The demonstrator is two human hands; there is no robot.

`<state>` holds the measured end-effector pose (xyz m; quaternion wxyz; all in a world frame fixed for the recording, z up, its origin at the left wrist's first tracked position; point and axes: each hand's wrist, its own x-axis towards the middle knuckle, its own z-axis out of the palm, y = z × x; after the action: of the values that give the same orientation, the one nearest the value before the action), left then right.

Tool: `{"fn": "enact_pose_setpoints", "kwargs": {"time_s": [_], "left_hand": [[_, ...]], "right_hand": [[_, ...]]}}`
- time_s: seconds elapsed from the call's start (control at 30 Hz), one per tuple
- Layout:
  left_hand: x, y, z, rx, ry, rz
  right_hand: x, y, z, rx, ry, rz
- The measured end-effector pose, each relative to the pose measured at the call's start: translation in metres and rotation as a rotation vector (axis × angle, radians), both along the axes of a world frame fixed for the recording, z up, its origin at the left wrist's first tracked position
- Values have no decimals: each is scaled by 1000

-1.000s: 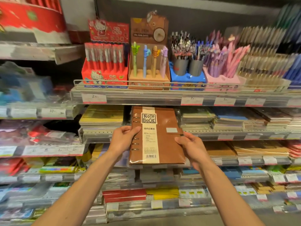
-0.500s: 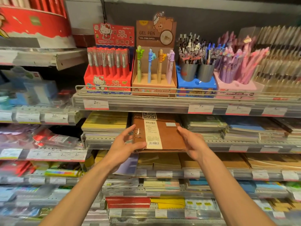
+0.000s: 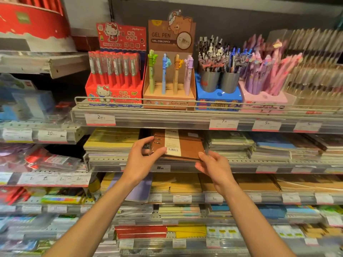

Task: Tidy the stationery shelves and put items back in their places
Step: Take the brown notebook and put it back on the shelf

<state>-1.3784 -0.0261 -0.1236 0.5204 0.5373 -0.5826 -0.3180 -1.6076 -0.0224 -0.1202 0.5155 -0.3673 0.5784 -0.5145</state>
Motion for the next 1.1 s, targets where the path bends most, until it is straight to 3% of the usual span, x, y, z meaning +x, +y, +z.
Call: {"fn": "enact_pose_setpoints", "kwargs": {"time_s": [0.13,0.27,0.5,0.83,1.1], "left_hand": [[9,0,-12,-73,-217,-25],[8,-7,-17,-125,-317,21],[-8,-29,-17,-135,-414,121],[-19,-51,-23,-171,-497,216],[-19,-49,-25,-167,-522,225]], "right_hand": [[-8,18,-10,-193,585,-12],[-4,15,-18,-337,794,87],[5,-21,-20,-360,860,28],[13,-41,-35,-381,1098,-72],[7,-21,-48,-543,987,-104]]}}
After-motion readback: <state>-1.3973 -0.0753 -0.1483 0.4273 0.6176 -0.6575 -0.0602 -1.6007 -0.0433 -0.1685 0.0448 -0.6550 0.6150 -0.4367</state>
